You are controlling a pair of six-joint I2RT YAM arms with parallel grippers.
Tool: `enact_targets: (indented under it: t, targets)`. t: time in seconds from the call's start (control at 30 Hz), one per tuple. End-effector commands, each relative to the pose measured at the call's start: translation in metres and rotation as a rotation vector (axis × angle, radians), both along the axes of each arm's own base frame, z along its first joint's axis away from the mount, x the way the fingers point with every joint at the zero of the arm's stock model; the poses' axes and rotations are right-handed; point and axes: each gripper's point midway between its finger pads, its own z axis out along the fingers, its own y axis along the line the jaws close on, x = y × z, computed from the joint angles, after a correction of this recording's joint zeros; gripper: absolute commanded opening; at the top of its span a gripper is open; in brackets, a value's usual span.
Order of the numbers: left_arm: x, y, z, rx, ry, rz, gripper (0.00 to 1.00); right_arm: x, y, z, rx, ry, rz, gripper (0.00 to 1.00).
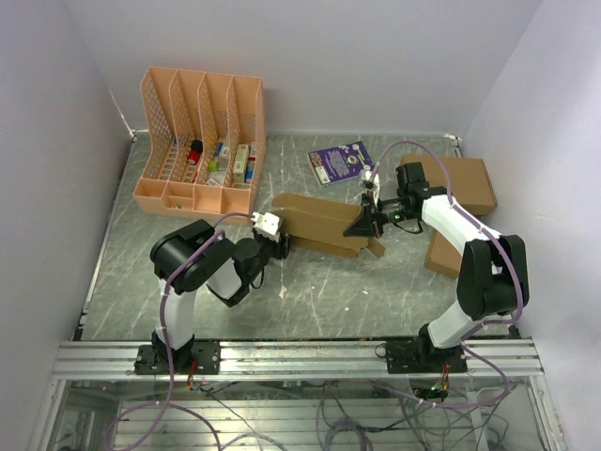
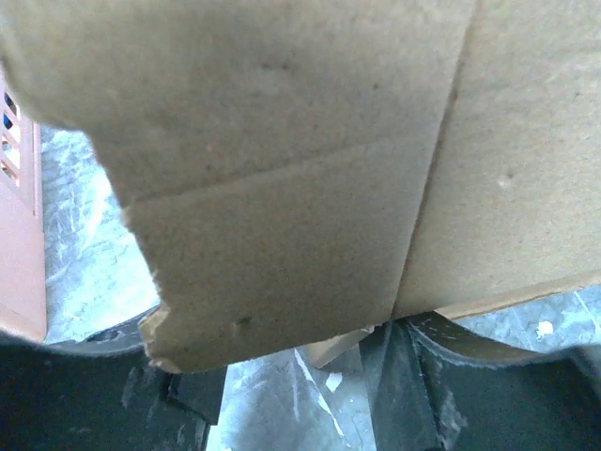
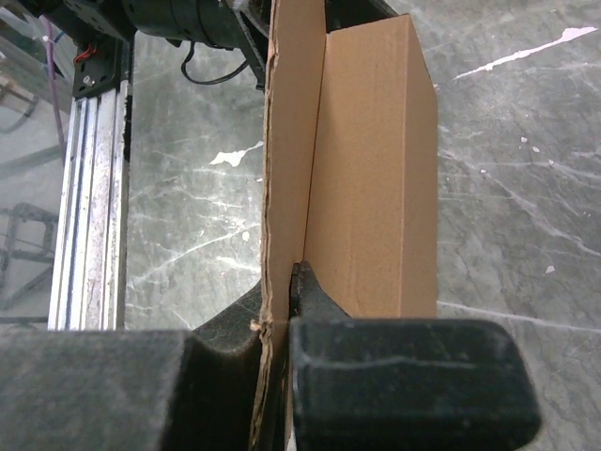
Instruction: Fold the paper box
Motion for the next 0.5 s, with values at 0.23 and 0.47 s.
enact_targets:
  t: [0.23, 0.47]
  targets:
    - [0.013, 0.001, 0.054, -0.202, -0.147, 0.052, 0.34, -0.001, 0.002, 0.001, 0.011, 0.039, 0.008, 0.0]
    - [0.013, 0.007, 0.054, -0.208, -0.14, 0.08, 0.19, 0.002, 0.007, 0.01, 0.023, 0.052, -0.043, 0.0]
